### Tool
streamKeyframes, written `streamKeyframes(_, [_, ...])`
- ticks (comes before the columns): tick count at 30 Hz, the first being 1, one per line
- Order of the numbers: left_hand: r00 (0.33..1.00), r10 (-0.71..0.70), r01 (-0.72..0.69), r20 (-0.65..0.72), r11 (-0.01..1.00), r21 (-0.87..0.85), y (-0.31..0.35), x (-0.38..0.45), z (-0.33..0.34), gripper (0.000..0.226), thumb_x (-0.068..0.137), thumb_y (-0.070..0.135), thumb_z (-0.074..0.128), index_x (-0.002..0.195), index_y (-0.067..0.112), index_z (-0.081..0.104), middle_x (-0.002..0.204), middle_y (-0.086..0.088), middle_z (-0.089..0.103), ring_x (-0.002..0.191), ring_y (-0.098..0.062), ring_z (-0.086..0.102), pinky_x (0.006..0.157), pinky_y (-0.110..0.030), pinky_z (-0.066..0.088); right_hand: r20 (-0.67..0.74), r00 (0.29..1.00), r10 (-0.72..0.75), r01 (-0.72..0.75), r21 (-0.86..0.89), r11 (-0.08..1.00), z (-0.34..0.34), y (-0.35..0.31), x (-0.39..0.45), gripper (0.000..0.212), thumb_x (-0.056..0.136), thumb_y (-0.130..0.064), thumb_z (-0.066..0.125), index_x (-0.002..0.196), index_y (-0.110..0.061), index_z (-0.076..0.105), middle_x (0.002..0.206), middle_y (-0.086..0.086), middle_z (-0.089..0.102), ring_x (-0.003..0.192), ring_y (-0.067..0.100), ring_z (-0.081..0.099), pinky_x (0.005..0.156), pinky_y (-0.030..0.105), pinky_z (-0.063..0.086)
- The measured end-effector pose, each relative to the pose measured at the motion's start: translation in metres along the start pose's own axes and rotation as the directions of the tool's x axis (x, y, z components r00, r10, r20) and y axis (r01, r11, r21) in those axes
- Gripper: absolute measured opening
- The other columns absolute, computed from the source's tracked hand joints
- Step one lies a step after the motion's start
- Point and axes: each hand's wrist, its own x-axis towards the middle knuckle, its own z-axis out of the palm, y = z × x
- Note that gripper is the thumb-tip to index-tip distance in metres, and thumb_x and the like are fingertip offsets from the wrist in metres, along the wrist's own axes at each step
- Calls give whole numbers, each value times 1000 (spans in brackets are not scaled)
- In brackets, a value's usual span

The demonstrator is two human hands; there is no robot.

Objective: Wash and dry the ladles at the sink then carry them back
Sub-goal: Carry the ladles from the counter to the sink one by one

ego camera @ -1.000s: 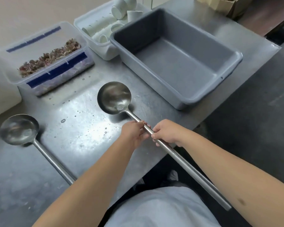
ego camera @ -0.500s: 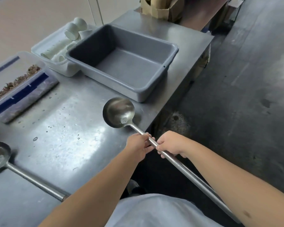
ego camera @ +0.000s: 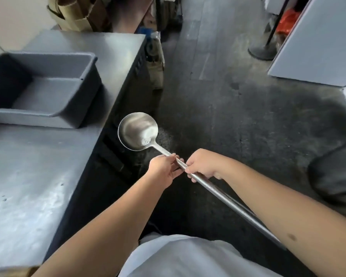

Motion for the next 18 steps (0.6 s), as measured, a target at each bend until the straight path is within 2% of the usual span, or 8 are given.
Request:
streamKeyframes(2, [998, -23, 21, 50, 999, 47, -22, -2, 36, 7, 97, 4, 53, 102, 2, 56, 83, -11, 64, 72, -21, 68, 56, -36, 60, -50, 998, 22, -19, 60, 998, -17, 37, -21, 18, 92, -9, 57, 93, 0, 73, 92, 17, 75, 86, 28, 74, 81, 41, 61])
streamKeyframes(4, [994, -44, 35, 103, 995, 95, -43, -6, 71, 8, 97, 3, 52, 104, 2, 55, 81, -10, 63, 69, -21, 68, 55, -35, 59, -94, 994, 59, -46, 132, 990, -31, 71, -40, 18, 91, -9, 57, 90, 1, 72, 88, 17, 74, 82, 29, 74, 73, 38, 57])
streamKeyframes(8, [972, -128, 83, 198, 972, 219, -84, -16, 140, 7, 97, 1, 50, 92, 3, 54, 75, -10, 62, 66, -21, 66, 51, -35, 58, -177, 973, 150, -97, 275, 956, -55, 138, -79, 18, 91, -8, 56, 80, -3, 70, 81, 16, 72, 72, 25, 70, 64, 30, 52])
streamKeyframes(11, [951, -202, 125, 235, 944, 304, -108, -19, 191, 10, 96, -1, 50, 88, 2, 54, 74, -11, 60, 67, -23, 65, 47, -37, 57, -220, 951, 219, -117, 400, 909, -72, 179, -107, 16, 92, -5, 55, 86, 1, 68, 80, 15, 68, 67, 23, 66, 53, 21, 48])
streamKeyframes(14, [927, -262, 129, 269, 895, 426, -129, -20, 240, 11, 95, -2, 52, 85, 2, 55, 72, -11, 61, 66, -23, 64, 48, -39, 56, -285, 918, 275, -97, 512, 853, -90, 213, -130, 16, 92, -2, 54, 91, 9, 66, 78, 19, 66, 63, 24, 64, 51, 21, 48])
streamKeyframes(16, [893, -329, 129, 308, 842, 524, -146, -20, 279, 10, 95, -1, 53, 86, 2, 54, 72, -11, 60, 66, -22, 64, 51, -41, 58, -325, 881, 345, -94, 593, 799, -104, 239, -146, 14, 92, -1, 54, 85, 5, 65, 75, 18, 65, 56, 20, 63, 46, 19, 47])
streamKeyframes(18, [862, -365, 109, 352, 811, 575, -156, -19, 305, 12, 96, 0, 51, 85, 2, 54, 70, -10, 59, 63, -22, 63, 48, -39, 58, -330, 860, 390, -106, 631, 769, -113, 254, -154, 16, 92, -3, 54, 78, -2, 63, 77, 17, 66, 59, 21, 63, 46, 18, 45])
